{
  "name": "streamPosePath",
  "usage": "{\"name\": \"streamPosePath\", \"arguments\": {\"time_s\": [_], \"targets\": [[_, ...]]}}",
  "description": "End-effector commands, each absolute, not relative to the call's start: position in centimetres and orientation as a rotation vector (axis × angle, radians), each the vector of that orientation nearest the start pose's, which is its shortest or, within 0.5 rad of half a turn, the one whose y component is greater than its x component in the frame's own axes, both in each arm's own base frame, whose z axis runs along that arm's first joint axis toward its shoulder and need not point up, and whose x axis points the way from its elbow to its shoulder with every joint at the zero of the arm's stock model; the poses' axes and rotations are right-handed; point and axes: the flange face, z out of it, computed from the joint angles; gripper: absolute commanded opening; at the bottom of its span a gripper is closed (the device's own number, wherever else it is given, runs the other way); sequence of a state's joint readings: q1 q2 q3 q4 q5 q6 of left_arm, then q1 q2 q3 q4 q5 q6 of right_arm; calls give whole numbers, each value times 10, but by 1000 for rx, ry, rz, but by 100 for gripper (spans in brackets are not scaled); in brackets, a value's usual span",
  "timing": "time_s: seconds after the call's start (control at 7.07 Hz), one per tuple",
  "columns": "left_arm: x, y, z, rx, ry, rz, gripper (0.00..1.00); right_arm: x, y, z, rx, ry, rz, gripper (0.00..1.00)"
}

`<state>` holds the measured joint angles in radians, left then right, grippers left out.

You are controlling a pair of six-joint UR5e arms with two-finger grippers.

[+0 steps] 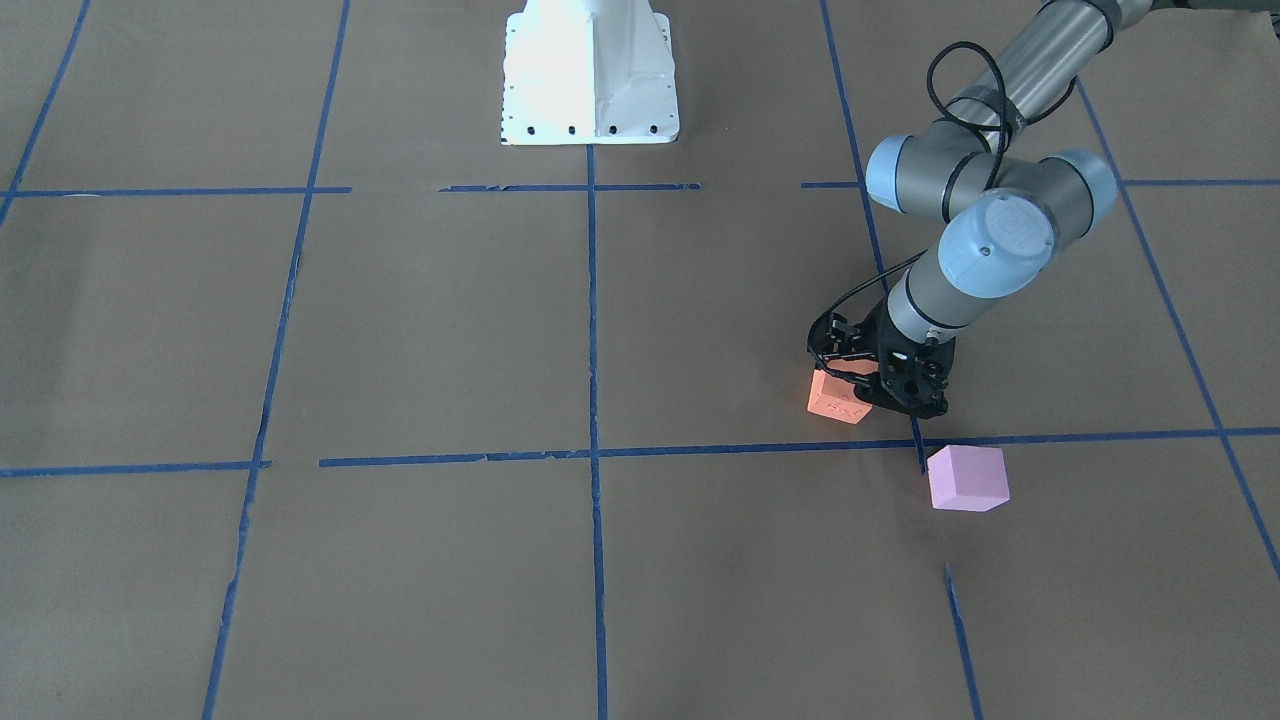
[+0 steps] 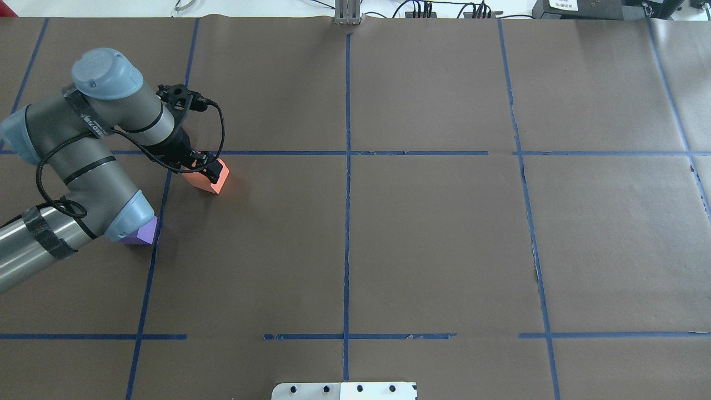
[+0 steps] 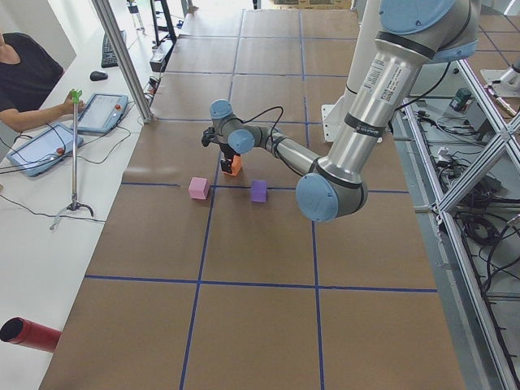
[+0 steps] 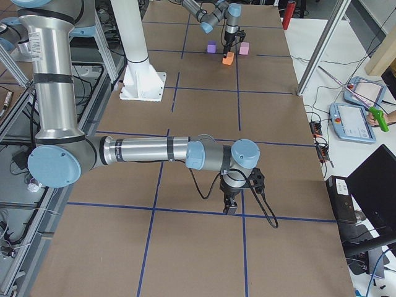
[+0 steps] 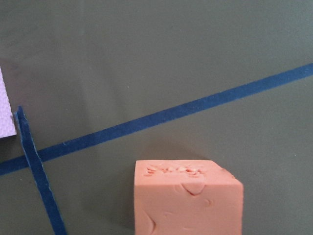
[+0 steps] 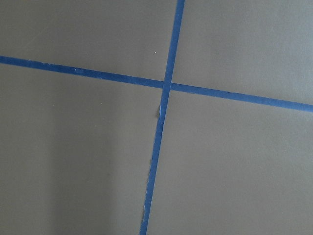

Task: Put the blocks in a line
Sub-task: 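Lower the left gripper and close it on the orange cube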

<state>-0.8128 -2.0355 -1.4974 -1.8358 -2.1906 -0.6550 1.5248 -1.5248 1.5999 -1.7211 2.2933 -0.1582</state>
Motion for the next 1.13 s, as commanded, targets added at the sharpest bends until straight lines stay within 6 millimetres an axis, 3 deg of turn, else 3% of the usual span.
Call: {"name": "streamPosePath", "arguments": {"time_s": [0.0,0.42,0.57,0.71,0.99], "targets": [[421,-549,401,94,882,277,99,44,-507,640,-31,-726,-168,100],[430,-551,392,88,889,267,97,44,-507,640,-31,-726,-168,100],[435,-548,392,85,888,274,87,44,-507,640,-31,-726,-169,100],[437,-545,392,83,889,278,67,44,-507,640,-31,-726,-168,100],[433,-546,388,83,890,276,7,44,-507,640,-31,-726,-168,100]]}}
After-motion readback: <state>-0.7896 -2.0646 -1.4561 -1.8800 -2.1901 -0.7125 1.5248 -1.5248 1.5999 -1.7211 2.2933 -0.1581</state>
